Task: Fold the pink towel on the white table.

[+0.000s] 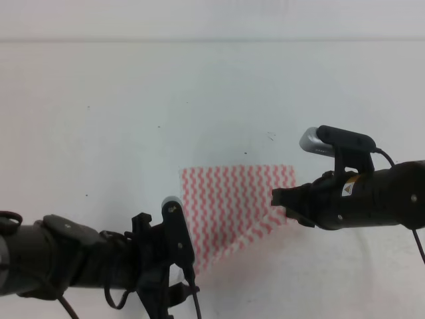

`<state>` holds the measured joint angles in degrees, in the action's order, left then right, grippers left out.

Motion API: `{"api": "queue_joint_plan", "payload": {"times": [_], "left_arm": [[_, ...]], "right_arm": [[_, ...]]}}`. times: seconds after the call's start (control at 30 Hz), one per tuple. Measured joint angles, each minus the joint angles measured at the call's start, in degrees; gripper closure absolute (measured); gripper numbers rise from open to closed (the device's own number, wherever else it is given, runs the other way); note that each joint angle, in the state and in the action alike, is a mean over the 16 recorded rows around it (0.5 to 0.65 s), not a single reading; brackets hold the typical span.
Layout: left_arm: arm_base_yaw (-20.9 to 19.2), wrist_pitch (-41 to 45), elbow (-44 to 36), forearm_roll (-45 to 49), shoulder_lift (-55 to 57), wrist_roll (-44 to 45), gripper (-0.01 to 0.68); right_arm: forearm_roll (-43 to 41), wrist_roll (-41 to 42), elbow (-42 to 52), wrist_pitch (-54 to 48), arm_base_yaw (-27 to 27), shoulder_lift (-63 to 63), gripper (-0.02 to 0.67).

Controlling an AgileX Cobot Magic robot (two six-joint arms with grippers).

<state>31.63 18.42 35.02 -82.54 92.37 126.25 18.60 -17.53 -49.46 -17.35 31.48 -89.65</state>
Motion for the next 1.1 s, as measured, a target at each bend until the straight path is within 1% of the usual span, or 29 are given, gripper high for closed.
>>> {"api": "queue_joint_plan", "payload": {"times": [0.1, 0.23, 0.4, 0.63, 0.77, 0.93, 1.1], "left_arm": [[0.0, -0.5, 0.0, -0.5, 0.5, 0.9, 0.248], [0.0, -1.2, 0.0, -1.0, 0.6, 2.0, 0.300], [0.0, -1.8, 0.0, -1.3, 0.5, 2.9, 0.401], [0.0, -2.0, 0.0, -1.1, 0.5, 3.1, 0.563], [0.0, -2.0, 0.0, -1.2, 0.4, 3.2, 0.626], [0.0, -2.7, 0.0, -2.5, -0.4, 3.0, 0.668], [0.0, -4.5, 0.0, -4.8, -1.4, 2.9, 0.677]], "right_arm": [[0.0, 0.0, 0.0, 0.1, 0.0, 0.0, 0.666], [0.0, 0.0, 0.0, 0.1, 0.0, 0.0, 0.666], [0.0, 0.0, 0.0, 0.3, 0.0, 0.0, 0.666], [0.0, 0.0, 0.0, 0.4, 0.0, 0.2, 0.666], [0.0, 0.1, 0.1, 0.5, 0.0, 0.4, 0.666], [0.0, 0.1, 0.1, 0.5, 0.0, 0.4, 0.666], [0.1, 0.0, 0.0, 0.7, 0.0, 0.3, 0.666]]}}
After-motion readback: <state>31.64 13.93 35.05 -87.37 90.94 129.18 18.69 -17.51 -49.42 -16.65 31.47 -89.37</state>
